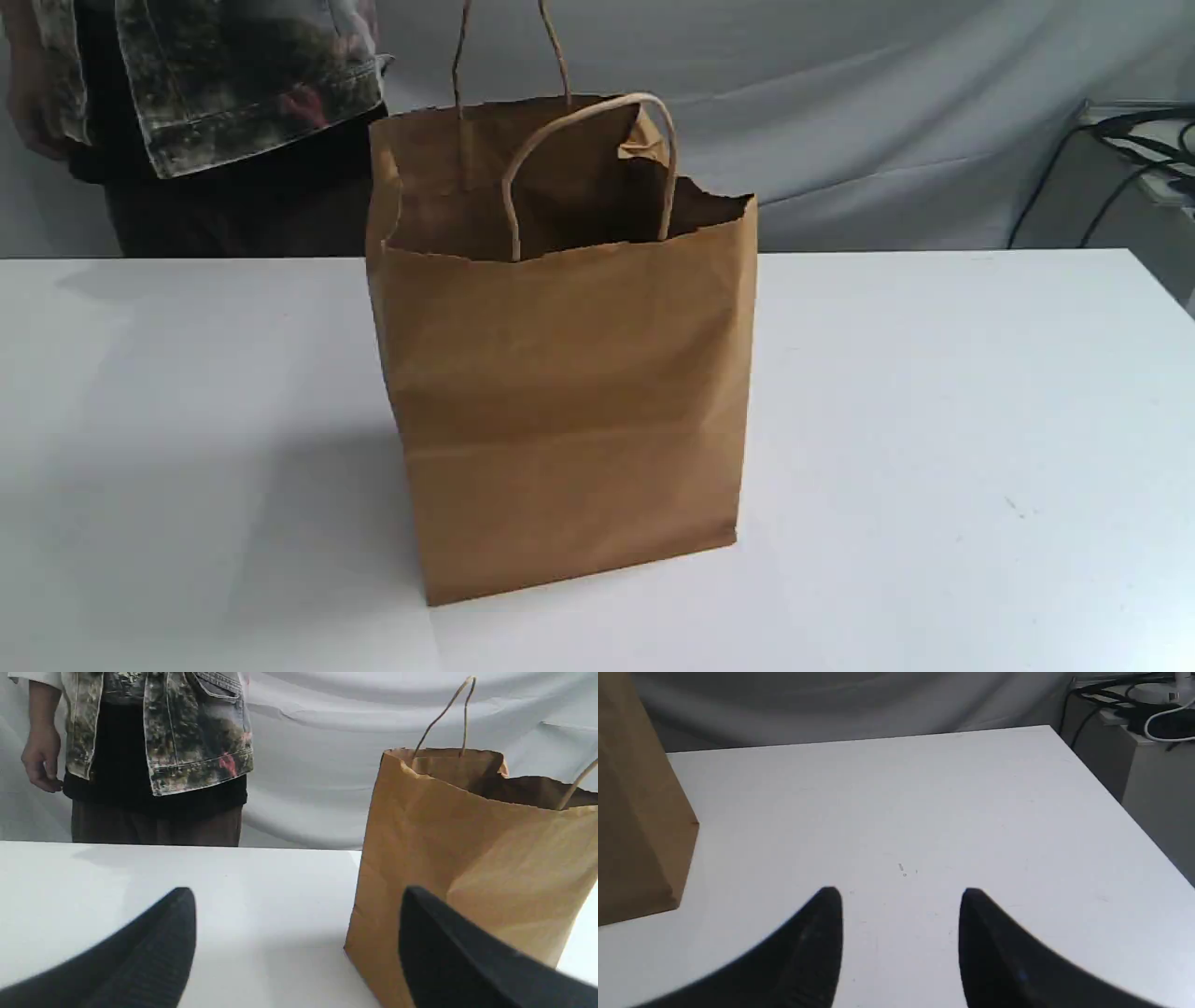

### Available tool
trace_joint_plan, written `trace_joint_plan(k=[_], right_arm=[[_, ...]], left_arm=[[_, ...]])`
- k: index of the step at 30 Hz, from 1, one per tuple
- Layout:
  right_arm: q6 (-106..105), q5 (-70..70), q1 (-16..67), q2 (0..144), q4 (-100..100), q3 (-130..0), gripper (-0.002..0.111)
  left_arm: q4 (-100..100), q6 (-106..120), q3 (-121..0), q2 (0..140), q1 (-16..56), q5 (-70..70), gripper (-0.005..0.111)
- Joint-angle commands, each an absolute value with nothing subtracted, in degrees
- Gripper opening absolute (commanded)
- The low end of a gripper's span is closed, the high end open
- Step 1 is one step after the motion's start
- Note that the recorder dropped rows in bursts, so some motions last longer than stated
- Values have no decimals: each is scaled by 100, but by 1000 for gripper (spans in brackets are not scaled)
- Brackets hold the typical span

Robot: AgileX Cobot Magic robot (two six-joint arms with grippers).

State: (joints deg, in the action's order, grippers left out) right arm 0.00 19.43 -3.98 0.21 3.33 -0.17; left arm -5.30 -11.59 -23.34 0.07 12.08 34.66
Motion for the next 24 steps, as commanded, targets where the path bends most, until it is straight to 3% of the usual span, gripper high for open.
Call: trace_joint_plan(k=[1, 10, 12, 16, 17, 24], right_arm=[[0, 1912, -407, 0, 388, 0, 40], [0, 1912, -407, 0, 388, 0, 40], [0, 1912, -407, 0, 388, 0, 40], [0, 1912, -407, 0, 388, 0, 40], [0, 1912, -407, 0, 388, 0, 40], [0, 1912, -407, 0, 388, 0, 40]], left_arm=[[-481, -1183, -2293, 0, 1197, 3478, 64], [-933, -1194, -2302, 0, 1197, 3492, 61], [-960, -1194, -2302, 0, 1197, 3501, 48], [-944, -1194, -2291, 0, 1197, 3501, 4], [-910, -1194, -2280, 0, 1197, 3501, -1], [-699, -1171, -2178, 0, 1197, 3457, 0]])
